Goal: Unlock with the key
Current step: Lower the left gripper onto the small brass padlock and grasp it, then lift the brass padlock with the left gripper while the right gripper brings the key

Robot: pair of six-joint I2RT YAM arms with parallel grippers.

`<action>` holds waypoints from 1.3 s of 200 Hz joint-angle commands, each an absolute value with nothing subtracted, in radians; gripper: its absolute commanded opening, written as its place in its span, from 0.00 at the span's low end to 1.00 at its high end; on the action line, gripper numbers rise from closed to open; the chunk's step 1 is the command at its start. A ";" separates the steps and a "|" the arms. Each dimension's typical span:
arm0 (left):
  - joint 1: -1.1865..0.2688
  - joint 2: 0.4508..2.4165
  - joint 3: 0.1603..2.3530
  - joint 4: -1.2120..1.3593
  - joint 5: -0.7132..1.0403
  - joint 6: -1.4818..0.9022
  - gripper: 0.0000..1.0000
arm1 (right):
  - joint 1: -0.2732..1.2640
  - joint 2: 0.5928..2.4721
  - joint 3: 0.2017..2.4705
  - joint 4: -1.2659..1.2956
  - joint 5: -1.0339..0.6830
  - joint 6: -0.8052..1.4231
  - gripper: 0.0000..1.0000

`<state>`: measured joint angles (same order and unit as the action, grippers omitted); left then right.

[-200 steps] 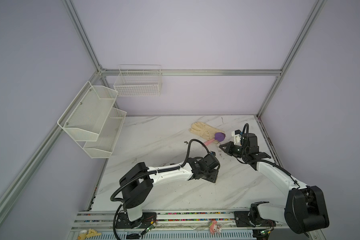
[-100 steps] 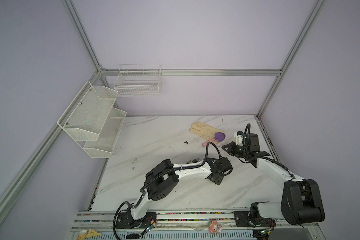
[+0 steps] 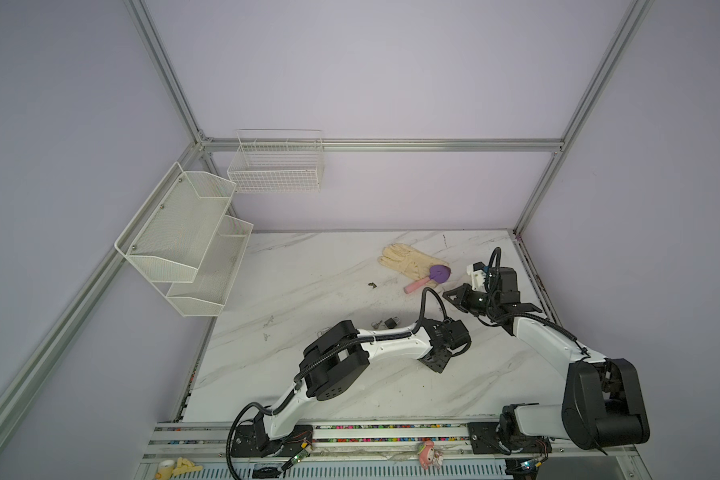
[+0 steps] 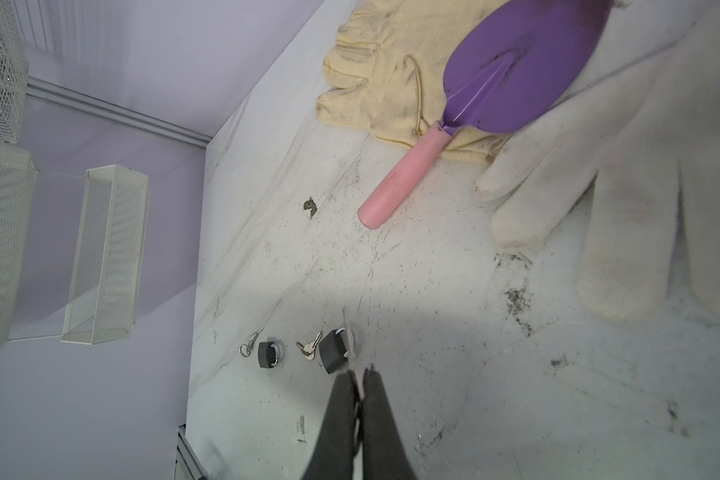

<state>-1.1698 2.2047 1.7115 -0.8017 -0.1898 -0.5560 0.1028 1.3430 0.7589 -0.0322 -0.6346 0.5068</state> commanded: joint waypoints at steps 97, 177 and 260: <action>-1.175 2.210 1.787 -0.868 -0.245 -0.674 0.19 | 0.098 1.323 0.760 0.010 -0.677 0.501 0.00; -1.146 1.915 1.696 -0.812 -0.364 -0.972 0.08 | 0.165 1.255 0.818 -0.073 -0.535 0.458 0.00; -0.986 1.556 1.466 -0.766 -0.398 -1.161 0.01 | 0.427 1.306 0.896 -0.127 -0.349 0.402 0.00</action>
<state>-1.0313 1.6234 1.5497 -0.7990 -0.3706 -1.0721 0.3569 1.2907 0.8764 -0.1040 -0.4171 0.4381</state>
